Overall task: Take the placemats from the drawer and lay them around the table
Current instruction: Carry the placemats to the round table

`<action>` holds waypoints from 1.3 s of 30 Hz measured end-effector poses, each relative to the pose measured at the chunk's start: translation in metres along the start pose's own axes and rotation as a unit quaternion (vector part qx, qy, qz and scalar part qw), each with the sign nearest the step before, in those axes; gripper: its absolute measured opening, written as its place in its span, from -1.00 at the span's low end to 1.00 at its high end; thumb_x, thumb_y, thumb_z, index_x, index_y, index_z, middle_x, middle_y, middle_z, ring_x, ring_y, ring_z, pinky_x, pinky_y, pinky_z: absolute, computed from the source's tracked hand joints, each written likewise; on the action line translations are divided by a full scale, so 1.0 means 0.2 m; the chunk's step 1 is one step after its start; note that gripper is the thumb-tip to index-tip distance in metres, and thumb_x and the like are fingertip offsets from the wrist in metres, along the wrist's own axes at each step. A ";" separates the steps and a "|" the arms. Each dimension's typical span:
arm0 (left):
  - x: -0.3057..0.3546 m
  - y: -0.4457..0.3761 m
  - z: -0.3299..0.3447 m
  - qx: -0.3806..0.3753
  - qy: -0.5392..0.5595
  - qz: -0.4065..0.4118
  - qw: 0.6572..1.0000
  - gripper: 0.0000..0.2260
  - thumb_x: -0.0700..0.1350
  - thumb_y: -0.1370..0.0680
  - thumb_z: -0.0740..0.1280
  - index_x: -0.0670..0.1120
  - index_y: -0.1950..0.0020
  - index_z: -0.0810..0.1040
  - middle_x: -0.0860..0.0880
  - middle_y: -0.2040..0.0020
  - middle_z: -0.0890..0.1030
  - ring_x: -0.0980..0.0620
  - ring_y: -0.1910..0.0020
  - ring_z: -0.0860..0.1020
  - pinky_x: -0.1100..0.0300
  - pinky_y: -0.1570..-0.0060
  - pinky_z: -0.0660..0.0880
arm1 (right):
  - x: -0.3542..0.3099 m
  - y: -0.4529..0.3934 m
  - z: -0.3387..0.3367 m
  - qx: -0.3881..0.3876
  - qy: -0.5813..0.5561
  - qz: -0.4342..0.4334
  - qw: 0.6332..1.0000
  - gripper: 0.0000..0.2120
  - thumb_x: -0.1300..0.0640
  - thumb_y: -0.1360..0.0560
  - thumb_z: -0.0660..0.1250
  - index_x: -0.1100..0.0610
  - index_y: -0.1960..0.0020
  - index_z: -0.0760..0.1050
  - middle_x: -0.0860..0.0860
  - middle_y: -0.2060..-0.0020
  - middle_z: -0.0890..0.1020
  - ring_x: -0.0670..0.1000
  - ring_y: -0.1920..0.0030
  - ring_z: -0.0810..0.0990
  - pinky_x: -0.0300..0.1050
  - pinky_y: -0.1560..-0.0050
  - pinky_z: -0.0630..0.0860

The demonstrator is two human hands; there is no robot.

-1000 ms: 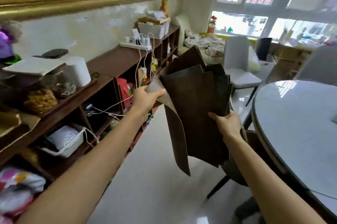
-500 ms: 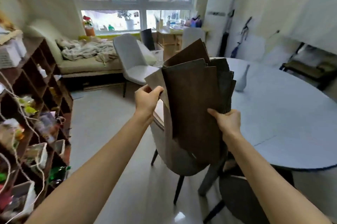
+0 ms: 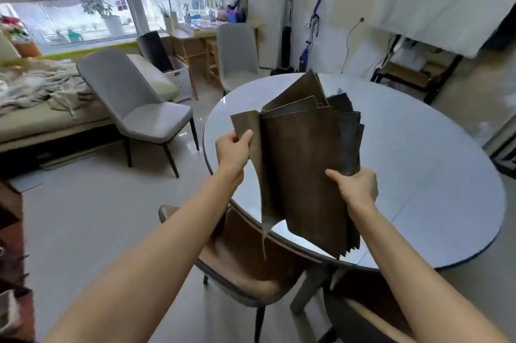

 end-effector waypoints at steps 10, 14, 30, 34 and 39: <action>-0.27 -0.61 0.28 -0.164 -0.045 -0.109 0.979 -0.85 -0.29 -0.54 0.30 -0.19 0.21 0.58 -0.17 0.16 0.56 -0.08 0.17 0.54 -0.10 -0.03 0.58 | -0.07 -0.23 0.19 0.081 0.183 0.058 0.978 -0.70 0.00 -0.38 0.49 0.11 0.34 0.43 0.08 0.30 0.58 0.18 0.22 0.55 -0.12 0.22 0.39; -0.45 -0.74 0.37 -0.180 -0.035 -0.193 0.964 -0.84 -0.30 -0.58 0.27 -0.21 0.19 0.52 -0.17 0.11 0.52 -0.08 0.17 0.51 -0.02 -0.07 0.56 | -0.13 -0.30 0.29 0.100 0.309 0.011 0.946 -0.80 -0.01 -0.42 0.44 0.11 0.23 0.53 0.08 0.32 0.55 0.21 0.18 0.56 -0.12 0.20 0.34; -1.02 -0.78 0.41 -0.250 0.133 -0.354 0.891 -0.18 0.39 -0.27 0.36 0.05 -0.44 0.32 0.03 -0.29 0.53 -0.06 -0.30 0.48 -0.20 -0.31 0.40 | 0.07 -0.69 0.91 -0.153 0.446 -0.052 0.880 -0.43 -0.27 -0.31 0.40 0.03 -0.20 0.47 0.00 -0.07 0.61 0.12 -0.13 0.57 -0.09 0.05 0.45; -0.98 -0.79 0.46 -0.235 0.110 -0.352 0.899 -0.13 0.43 -0.18 0.43 0.09 -0.40 0.37 0.04 -0.26 0.56 -0.06 -0.29 0.48 -0.19 -0.32 0.38 | 0.17 -0.71 0.86 -0.267 0.323 0.024 0.908 0.18 -0.64 -0.01 0.25 -0.03 -0.47 0.20 0.00 -0.41 0.39 0.05 -0.37 0.40 0.12 -0.40 0.32; -1.04 -0.82 0.43 -0.239 0.118 -0.346 0.899 -0.14 0.36 -0.22 0.52 0.00 -0.41 0.42 -0.07 -0.27 0.59 -0.08 -0.23 0.58 -0.05 -0.31 0.45 | 0.15 -0.72 0.78 -0.193 0.331 -0.051 0.922 0.00 -0.49 -0.31 0.22 -0.04 -0.56 -0.04 0.05 -0.56 0.01 0.01 -0.56 -0.11 0.14 -0.52 -0.21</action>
Point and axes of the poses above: each hand's wrist, its own y-axis away from the middle knuckle, its own z-axis out of the palm, x = y × z, the point moved 6 cm from there along -y, towards the middle knuckle
